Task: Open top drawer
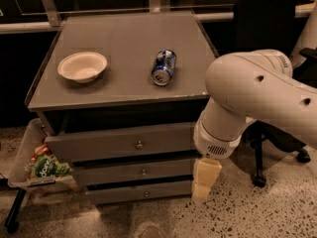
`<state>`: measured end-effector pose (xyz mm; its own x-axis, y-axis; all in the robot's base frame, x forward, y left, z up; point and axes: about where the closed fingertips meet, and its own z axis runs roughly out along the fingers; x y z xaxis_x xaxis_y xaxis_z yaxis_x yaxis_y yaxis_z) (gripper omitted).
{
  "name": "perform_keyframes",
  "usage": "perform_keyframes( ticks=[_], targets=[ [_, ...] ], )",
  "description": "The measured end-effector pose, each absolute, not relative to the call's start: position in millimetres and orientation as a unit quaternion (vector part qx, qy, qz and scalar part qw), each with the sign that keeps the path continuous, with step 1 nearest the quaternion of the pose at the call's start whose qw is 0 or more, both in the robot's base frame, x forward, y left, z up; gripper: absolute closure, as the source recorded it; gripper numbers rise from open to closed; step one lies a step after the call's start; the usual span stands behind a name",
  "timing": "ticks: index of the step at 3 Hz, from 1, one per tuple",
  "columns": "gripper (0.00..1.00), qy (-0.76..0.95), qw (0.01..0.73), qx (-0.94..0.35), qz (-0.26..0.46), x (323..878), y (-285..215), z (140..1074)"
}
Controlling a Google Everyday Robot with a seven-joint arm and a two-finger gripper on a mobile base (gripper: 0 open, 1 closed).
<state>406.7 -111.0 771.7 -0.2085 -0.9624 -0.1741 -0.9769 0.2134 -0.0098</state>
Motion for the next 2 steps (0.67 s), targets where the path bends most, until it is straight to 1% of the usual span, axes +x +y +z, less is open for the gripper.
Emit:
perform_keyframes(
  ticks=[1,2],
  targets=[
    [0.0,0.771,0.083,-0.629,0.049,418.6,-102.7,762.9],
    [0.0,0.765,0.099,-0.635,0.041,448.6,-87.6,745.1]
  ],
)
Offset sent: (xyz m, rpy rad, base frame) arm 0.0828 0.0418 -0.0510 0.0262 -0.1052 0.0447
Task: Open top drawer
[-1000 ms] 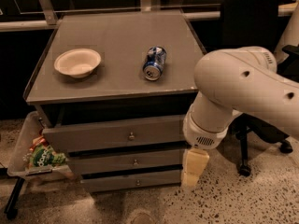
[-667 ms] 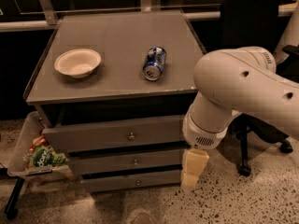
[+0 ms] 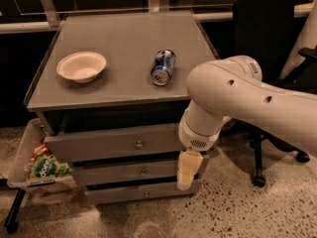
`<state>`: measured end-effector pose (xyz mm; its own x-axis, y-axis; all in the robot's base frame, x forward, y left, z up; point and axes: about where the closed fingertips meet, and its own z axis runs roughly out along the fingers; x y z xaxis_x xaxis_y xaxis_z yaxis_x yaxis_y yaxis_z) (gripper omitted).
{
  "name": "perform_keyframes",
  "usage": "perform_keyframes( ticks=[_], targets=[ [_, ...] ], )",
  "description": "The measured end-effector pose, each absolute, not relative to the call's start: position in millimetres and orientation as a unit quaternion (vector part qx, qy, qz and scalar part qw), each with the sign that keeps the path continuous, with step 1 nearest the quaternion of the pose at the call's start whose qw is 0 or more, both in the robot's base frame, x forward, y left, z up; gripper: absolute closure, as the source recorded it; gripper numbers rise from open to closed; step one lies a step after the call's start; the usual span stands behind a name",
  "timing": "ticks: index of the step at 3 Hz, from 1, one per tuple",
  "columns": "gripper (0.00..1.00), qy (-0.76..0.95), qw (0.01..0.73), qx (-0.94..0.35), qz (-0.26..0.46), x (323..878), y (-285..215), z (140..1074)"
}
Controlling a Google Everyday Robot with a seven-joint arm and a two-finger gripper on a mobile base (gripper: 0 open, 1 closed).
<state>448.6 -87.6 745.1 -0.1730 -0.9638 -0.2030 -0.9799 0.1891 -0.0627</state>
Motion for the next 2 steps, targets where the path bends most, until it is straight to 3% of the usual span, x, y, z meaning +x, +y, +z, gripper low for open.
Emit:
perform_keyframes(
  ticks=[2],
  targets=[
    [0.0,0.75,0.115,-0.651,0.025,513.3,-62.4,697.7]
  ],
)
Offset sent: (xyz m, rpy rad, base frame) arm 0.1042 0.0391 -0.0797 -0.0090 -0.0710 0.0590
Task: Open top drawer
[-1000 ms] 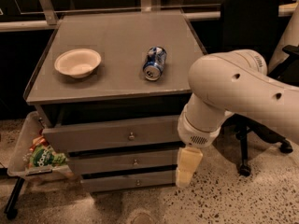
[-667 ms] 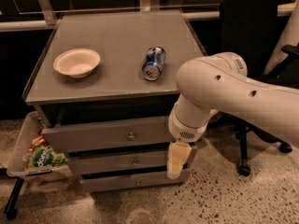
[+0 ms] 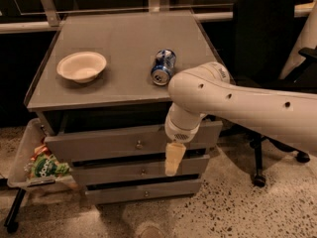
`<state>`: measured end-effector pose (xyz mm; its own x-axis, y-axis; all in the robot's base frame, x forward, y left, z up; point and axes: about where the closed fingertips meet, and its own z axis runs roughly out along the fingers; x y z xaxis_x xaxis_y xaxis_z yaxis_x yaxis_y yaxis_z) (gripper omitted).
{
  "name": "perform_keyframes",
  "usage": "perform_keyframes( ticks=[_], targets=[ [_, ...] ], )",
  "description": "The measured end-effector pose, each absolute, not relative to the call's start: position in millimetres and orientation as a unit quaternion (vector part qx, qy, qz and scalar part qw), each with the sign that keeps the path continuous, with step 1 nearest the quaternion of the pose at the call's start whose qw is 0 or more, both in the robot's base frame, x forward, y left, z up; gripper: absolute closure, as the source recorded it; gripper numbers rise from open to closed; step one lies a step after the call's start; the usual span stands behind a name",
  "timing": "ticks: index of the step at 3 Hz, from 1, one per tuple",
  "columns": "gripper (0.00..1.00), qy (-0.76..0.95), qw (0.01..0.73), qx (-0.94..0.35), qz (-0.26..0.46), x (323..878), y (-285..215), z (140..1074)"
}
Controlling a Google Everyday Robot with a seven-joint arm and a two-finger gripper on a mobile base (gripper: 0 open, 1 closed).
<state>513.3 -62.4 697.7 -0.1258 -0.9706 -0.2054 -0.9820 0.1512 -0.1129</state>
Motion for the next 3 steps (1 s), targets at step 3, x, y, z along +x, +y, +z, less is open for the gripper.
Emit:
perform_keyframes(
  ticks=[3],
  targets=[
    [0.0,0.751,0.11,-0.65,0.025,559.3,-58.2,632.8]
  ],
)
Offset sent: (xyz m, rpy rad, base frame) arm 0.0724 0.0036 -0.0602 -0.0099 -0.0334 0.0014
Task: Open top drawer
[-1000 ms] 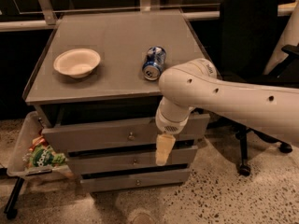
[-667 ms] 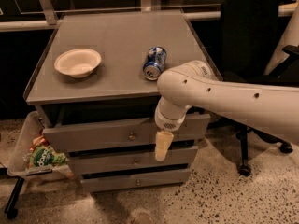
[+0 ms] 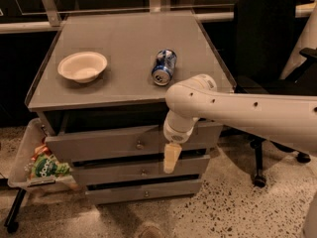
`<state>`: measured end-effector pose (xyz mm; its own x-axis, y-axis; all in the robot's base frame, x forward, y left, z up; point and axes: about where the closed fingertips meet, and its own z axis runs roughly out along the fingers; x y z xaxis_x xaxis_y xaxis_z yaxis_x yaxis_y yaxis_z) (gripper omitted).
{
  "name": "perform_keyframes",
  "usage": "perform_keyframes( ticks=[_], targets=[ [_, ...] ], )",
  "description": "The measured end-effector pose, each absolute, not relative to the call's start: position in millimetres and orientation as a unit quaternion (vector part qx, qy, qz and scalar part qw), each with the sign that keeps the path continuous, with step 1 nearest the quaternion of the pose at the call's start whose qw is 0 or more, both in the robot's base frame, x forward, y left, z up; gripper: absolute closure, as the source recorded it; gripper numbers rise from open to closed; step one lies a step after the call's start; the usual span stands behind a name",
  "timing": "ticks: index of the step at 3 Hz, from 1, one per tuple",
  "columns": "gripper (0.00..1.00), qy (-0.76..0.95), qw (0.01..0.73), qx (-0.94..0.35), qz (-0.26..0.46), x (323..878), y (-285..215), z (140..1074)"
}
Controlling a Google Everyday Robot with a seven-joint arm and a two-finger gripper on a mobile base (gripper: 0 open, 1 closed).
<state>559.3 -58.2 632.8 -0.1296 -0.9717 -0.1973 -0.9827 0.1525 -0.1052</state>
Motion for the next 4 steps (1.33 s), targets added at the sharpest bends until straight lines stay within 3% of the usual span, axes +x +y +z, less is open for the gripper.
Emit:
perform_keyframes(
  ticks=[2,4],
  targets=[
    [0.0,0.752,0.095,-0.652,0.033,552.9,-57.5,620.3],
    [0.0,0.754,0.058,-0.652,0.058,509.6,-79.0,644.2]
  ],
)
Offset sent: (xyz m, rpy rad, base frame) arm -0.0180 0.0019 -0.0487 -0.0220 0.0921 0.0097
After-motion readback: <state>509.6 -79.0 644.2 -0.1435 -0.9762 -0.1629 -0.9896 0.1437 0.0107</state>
